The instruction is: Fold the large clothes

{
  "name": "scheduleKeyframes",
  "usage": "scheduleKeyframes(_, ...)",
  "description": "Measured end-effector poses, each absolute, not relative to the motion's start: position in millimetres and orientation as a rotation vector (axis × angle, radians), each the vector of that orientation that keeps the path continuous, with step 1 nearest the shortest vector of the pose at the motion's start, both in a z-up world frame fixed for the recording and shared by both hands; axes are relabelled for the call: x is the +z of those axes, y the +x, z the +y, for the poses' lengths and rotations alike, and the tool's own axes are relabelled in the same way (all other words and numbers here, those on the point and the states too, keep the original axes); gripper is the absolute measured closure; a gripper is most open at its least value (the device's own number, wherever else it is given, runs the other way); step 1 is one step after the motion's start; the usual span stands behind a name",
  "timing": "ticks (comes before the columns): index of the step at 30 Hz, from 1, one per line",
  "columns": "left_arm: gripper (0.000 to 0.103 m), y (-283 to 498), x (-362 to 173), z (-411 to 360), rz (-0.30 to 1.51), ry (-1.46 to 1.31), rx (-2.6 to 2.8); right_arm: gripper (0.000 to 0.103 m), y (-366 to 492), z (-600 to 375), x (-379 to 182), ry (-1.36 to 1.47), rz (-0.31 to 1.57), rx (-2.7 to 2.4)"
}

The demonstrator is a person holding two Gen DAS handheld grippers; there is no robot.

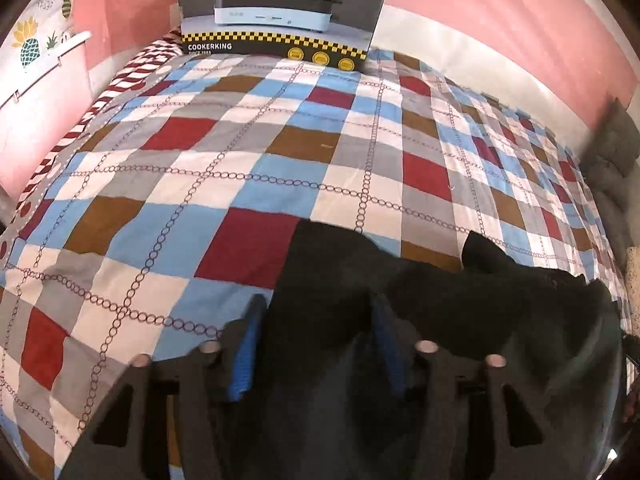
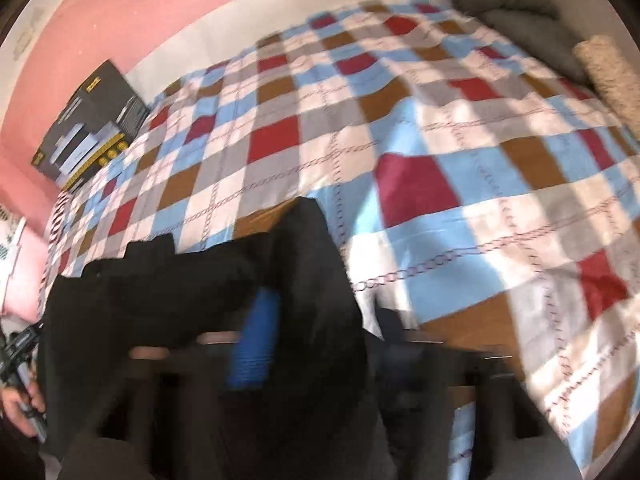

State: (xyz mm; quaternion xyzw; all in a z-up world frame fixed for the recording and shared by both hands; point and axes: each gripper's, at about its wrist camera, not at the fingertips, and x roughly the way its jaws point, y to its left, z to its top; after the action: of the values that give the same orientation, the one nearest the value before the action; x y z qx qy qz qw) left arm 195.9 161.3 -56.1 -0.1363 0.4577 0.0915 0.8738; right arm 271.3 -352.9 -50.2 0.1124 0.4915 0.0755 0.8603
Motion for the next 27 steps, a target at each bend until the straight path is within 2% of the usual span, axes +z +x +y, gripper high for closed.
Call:
scheduleKeyframes(1,0.063,196,-54,161,0.942,-0.278,0.202,0.084,272,-350,-48,0.209,1.019,0.15)
scheduleKeyframes(3,0.068,196,-53,160,0.916,-0.276,0.211,0.085,272,-352,-46,0.212,0.99,0.146)
scheduleKeyframes(8,0.068,204,-77,161,0.925,-0.291,0.237,0.085,281,-351,-77,0.203,1.044,0.117)
scheduleKeyframes(12,0.068,206,-79,158,0.926,-0.273,0.247,0.083,284,-349,-79,0.18,1.062,0.101)
scheduleKeyframes(16,0.065,201,-64,160,0.926,-0.269,0.247,0.078,279,-353,-63,0.178,1.055,0.098)
scheduleKeyframes(21,0.066,176,-28,155,0.888,-0.272,0.238,0.078,240,-343,-12,0.114,0.969,0.116)
scheduleKeyframes(23,0.067,156,-8,146,0.84,-0.263,0.203,0.074,214,-335,9,0.106,0.915,0.175)
scheduleKeyframes(25,0.066,133,7,130,0.805,-0.256,0.146,0.055,191,-322,21,0.098,0.884,0.219)
scheduleKeyframes(27,0.066,108,15,107,0.787,-0.243,0.069,0.055,159,-301,26,0.072,0.869,0.299)
